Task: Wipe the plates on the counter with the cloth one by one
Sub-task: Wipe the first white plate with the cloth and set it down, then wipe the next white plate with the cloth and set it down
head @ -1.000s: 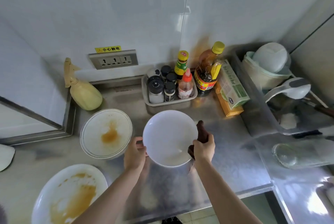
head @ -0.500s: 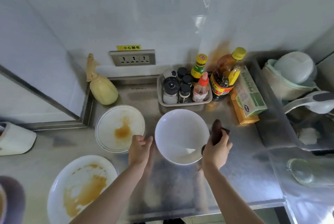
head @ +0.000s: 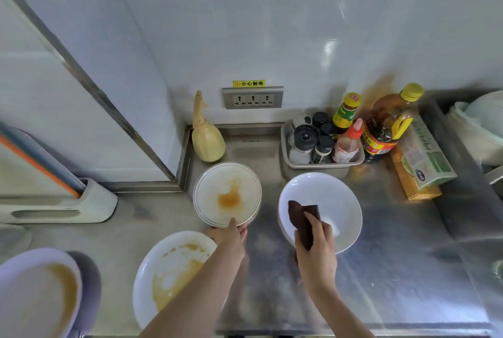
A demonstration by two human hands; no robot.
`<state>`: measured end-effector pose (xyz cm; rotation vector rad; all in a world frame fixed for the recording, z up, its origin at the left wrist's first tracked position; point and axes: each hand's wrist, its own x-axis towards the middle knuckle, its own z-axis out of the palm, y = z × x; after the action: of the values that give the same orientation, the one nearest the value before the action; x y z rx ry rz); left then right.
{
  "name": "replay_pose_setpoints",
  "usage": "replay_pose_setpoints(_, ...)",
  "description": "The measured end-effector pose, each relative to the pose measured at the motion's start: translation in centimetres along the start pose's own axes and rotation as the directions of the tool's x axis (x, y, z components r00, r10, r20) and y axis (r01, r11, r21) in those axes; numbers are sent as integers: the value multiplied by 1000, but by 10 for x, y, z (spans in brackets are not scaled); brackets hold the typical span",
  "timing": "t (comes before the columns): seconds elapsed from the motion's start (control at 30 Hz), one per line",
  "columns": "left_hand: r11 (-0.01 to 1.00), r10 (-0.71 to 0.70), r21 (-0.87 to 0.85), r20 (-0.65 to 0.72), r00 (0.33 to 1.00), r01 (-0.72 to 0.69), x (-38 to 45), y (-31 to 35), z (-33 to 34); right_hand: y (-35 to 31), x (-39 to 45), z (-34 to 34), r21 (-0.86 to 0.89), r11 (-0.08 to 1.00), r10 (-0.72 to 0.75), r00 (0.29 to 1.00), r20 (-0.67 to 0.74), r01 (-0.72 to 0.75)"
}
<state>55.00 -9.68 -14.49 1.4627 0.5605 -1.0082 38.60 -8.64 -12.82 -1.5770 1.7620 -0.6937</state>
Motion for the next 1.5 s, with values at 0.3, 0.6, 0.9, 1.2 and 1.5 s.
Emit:
replay_pose_setpoints(0.3, 988, 146, 41, 28, 989, -147, -13, 29, -7, -21, -11, 14, 8, 998, -66, 994, 91, 65)
replay_pose_setpoints(0.6, 855, 383, 237, 312, 870, -461, -43, 44, -33, -72, -20, 22, -145, 876, -446, 887, 120, 460)
replay_pose_setpoints(0.9, 690, 512, 270, 474, 717, -672, -60, 59, -32, -91, -36, 16, -427, 632, -622, 752, 219, 647)
replay_pose_setpoints(1.2, 504, 565, 314, 585, 582, -805, -79, 90, -23, -87, 12, -34, -409, 843, -397, 917, -34, 349)
replay_pose_setpoints(1.5, 413, 604, 390, 559, 568, -823, -86, 86, -19, -105, -49, -8, 110, 990, -95, 995, 22, 92)
